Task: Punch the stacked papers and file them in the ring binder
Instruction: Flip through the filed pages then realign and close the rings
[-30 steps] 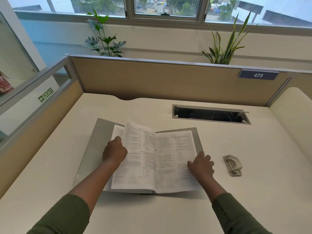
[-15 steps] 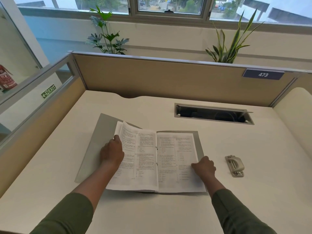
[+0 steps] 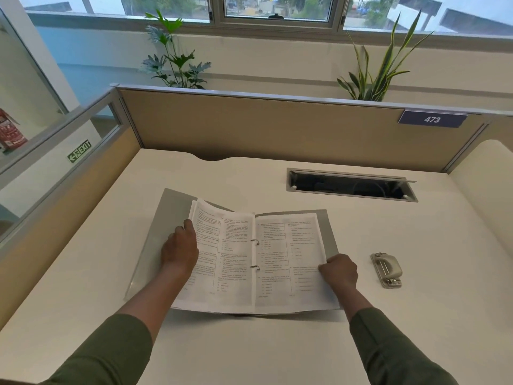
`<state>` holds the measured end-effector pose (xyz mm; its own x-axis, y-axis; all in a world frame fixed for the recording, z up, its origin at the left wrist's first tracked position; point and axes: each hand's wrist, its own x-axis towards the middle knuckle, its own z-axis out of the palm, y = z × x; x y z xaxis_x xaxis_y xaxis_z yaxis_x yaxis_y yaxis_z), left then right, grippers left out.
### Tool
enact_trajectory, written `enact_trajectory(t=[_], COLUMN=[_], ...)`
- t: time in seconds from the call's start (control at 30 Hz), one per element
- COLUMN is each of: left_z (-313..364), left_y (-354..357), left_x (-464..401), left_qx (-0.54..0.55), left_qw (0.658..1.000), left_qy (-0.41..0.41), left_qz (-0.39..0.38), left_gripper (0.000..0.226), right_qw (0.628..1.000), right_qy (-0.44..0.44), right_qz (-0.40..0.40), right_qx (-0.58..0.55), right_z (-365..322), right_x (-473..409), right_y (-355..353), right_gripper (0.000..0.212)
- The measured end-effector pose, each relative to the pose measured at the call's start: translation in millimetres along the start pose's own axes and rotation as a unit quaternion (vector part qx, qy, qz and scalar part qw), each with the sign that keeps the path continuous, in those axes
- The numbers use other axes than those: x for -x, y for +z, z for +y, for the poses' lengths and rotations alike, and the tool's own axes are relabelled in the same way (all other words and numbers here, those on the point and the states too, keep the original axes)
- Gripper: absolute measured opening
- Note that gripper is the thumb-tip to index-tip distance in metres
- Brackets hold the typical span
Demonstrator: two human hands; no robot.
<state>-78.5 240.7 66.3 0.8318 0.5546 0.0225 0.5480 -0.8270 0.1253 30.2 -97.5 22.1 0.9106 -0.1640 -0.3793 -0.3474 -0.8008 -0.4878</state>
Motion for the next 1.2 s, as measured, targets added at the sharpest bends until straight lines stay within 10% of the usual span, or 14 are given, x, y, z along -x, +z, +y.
enact_trajectory(t=[0.2,0.43,0.63,0.83,1.2], left_z=[10,65,112,118,42], left_y=[5,-4,-14,-24,-19], left_x=[0,7,17,16,2], left_qx=[-0.064,0.26,0.374,0.355,0.2], left_qw=[0.995,0.961,0.9,0.918,0.973], left_qy=[0.033,0.063,0.029,-0.019,-0.062], left_qz=[0.076,-0.07,-0.221,-0.175,-0.092], left_gripper=[0.032,0.024,0.053,0.032,0.037], right_qw=[0.999,0.973,0.932,0.916,0.888], right_qy=[-0.037,-0.13,-0.187,-0.274,-0.342], right_qz=[0.003,-0.111,-0.196,-0.211,-0.031], right_qx=[-0.023,-0.156,-0.241,-0.202,0.305], right_z=[-9,-40,-59,-61,-36], right_x=[10,22,47,59,43], right_y=[-7,0,6,14,39], right_gripper=[0.017,0.061,0.053,0.028,0.068])
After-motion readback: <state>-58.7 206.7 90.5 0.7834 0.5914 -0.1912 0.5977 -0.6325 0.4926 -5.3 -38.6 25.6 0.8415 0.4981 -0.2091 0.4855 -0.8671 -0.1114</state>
